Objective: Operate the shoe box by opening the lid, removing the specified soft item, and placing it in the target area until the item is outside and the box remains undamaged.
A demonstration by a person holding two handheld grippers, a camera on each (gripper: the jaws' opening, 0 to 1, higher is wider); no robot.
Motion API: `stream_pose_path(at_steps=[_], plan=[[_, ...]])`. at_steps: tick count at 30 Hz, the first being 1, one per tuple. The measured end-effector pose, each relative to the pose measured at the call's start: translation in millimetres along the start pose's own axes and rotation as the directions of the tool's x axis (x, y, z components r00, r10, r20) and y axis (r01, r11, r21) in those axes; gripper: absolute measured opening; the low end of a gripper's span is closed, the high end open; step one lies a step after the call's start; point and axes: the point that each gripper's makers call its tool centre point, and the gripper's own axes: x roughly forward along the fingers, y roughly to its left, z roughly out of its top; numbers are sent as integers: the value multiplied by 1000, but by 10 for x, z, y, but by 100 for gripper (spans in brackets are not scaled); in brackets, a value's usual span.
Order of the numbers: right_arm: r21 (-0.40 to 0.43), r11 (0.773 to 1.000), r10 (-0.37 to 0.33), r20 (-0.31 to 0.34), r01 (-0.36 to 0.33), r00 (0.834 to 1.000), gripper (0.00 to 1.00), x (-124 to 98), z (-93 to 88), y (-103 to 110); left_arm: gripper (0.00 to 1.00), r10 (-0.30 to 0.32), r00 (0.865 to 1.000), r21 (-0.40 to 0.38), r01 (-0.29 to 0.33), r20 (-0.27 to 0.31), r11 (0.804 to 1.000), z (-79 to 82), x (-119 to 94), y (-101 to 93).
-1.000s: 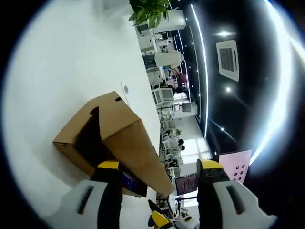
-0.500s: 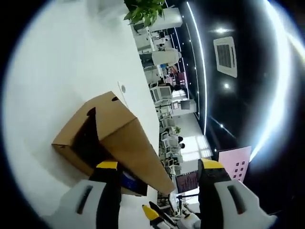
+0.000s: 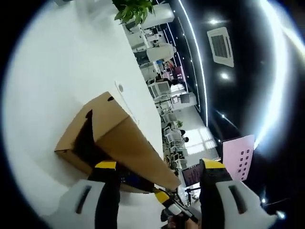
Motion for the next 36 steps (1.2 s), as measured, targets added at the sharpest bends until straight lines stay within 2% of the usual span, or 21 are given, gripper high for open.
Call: stream_pose_path(at_steps=[6, 10, 14, 16, 18, 20, 24, 28, 30, 31, 32, 33, 35, 36], plan=[[-25, 1000, 10, 26, -10, 1000, 64, 20, 125, 37, 67, -24, 1000, 17, 24, -2, 1000, 7, 8, -21], [-22, 1000, 12, 37, -11, 999, 69, 37, 143, 45, 68, -27, 1000, 36, 28, -13, 999, 21, 38, -13], [-80, 997, 7, 146, 5, 989, 69, 11, 334, 56, 65, -57, 998, 106, 59, -24, 993, 21, 21, -80], [-75, 997, 11, 145, 0, 989, 69, 15, 340, 69, 64, -74, 996, 175, 82, -49, 981, -17, -9, -115], [-87, 996, 14, 152, -1, 988, 69, 32, 365, 84, 65, -73, 995, 211, 87, -74, 974, -85, -41, -114], [-106, 994, 12, 166, 6, 986, 68, 35, 415, 92, 66, -47, 993, 265, 75, -108, 961, -150, -67, -64], [-118, 993, 16, 200, 7, 980, 67, 30, 535, 105, 66, 1, 993, 380, 45, -120, 924, -168, -85, 22], [-129, 992, 22, 195, 3, 980, 71, 65, 563, 92, 61, 4, 991, 390, 48, -133, 920, -188, -94, 36], [-134, 991, 20, 196, 6, 980, 71, 70, 571, 80, 61, 20, 990, 426, 41, -137, 904, -190, -96, 63], [-140, 990, 18, 197, 9, 980, 71, 69, 580, 75, 61, 32, 989, 461, 39, -144, 887, -195, -96, 74], [-143, 990, 20, 201, 9, 979, 72, 73, 592, 75, 62, 34, 988, 478, 42, -148, 877, -197, -96, 77], [-146, 989, 21, 204, 9, 979, 72, 78, 603, 75, 62, 48, 986, 532, 45, -159, 845, -201, -100, 96], [-154, 988, 24, 201, 7, 979, 73, 97, 610, 78, 63, 77, 983, 588, 36, -166, 808, -200, -101, 137], [-162, 987, 27, 196, 5, 980, 73, 109, 610, 82, 63, 91, 980, 628, 41, -177, 777, -214, -101, 147]])
